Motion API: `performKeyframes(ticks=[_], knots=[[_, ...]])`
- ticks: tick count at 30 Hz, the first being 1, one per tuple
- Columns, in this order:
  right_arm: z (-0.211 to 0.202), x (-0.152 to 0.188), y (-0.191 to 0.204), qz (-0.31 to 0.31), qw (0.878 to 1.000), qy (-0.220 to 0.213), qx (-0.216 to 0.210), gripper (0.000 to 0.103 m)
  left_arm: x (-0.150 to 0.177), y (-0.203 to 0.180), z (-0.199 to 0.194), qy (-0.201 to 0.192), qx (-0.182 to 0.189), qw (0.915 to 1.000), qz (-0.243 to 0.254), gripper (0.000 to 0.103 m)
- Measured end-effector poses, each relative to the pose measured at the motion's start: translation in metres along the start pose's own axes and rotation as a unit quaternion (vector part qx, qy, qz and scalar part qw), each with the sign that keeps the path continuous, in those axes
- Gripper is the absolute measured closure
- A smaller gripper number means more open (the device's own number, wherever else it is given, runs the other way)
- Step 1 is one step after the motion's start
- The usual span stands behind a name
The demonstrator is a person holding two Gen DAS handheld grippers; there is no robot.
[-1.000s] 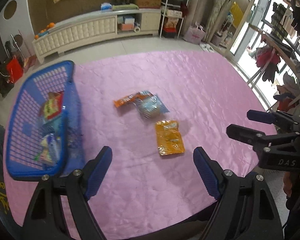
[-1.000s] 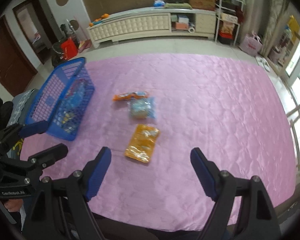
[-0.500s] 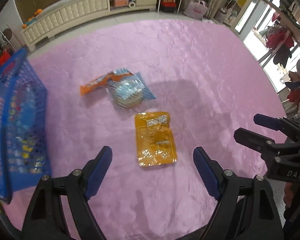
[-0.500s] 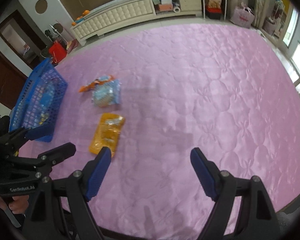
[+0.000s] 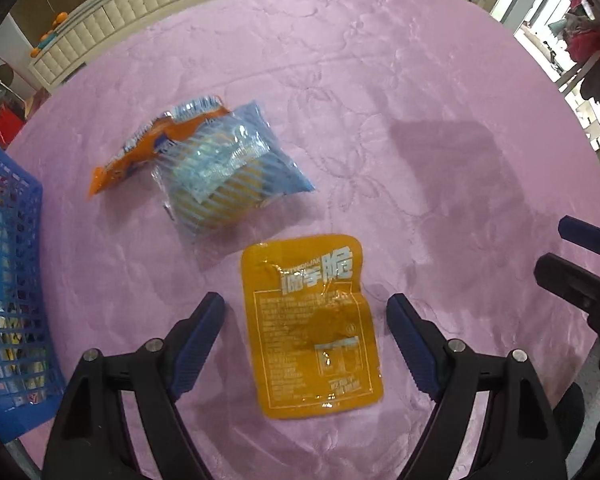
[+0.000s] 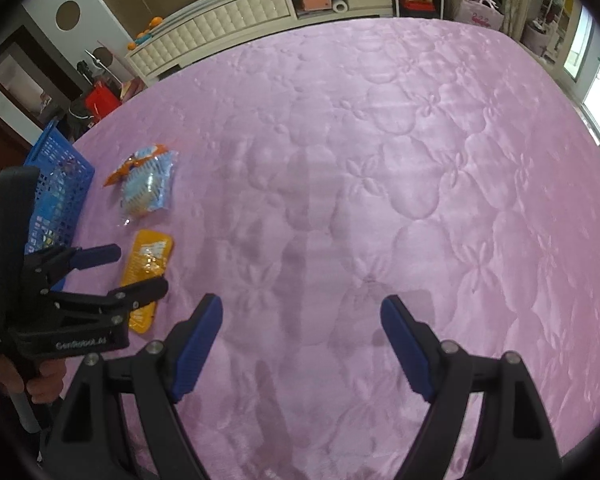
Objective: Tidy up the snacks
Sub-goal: 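Grasp the orange sauce sachet with the left tool, then grasp the clear blue-striped cookie bag with the right tool while the left holds the sachet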
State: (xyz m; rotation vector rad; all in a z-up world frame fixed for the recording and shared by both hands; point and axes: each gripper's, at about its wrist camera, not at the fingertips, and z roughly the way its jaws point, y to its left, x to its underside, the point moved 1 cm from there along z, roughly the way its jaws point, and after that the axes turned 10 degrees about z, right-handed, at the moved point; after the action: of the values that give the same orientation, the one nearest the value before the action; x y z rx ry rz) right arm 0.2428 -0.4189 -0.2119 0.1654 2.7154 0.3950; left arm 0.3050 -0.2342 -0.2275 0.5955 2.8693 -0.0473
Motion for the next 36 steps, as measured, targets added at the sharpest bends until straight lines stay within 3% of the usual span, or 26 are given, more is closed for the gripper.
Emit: performKeyframes(ticks=[2,6,10,17,26,36], knots=[[-0.001,0.001,-0.002,-0.001,1.0,0.0,-0.002,0.018,0.001,-0.003,0.001,-0.006,-0.007,1.0,0.002,0.023],[-0.001,0.002,-0.006,-0.001,1.0,-0.001,-0.008,0.018,0.005,-0.008,-0.002,-0.006,-0.001,0.9999,0.015,0.042],[0.002,0.004,-0.006,0.008,1.0,0.007,-0.015,0.018,0.011,-0.009,-0.003,-0.003,0.004,0.9996,0.027,0.046],[-0.001,0.01,0.014,-0.01,1.0,0.011,-0.015,0.018,0.022,-0.011,-0.004,-0.006,0.024,0.9988,0.042,0.073],[-0.01,0.005,0.044,-0.04,0.999,0.006,-0.005,0.018,0.057,0.012,-0.016,-0.041,0.044,0.9982,0.0,0.075],[0.013,-0.015,0.101,-0.079,0.997,0.02,-0.009,0.018,0.073,0.064,-0.068,-0.106,-0.01,0.9941,-0.024,0.075]])
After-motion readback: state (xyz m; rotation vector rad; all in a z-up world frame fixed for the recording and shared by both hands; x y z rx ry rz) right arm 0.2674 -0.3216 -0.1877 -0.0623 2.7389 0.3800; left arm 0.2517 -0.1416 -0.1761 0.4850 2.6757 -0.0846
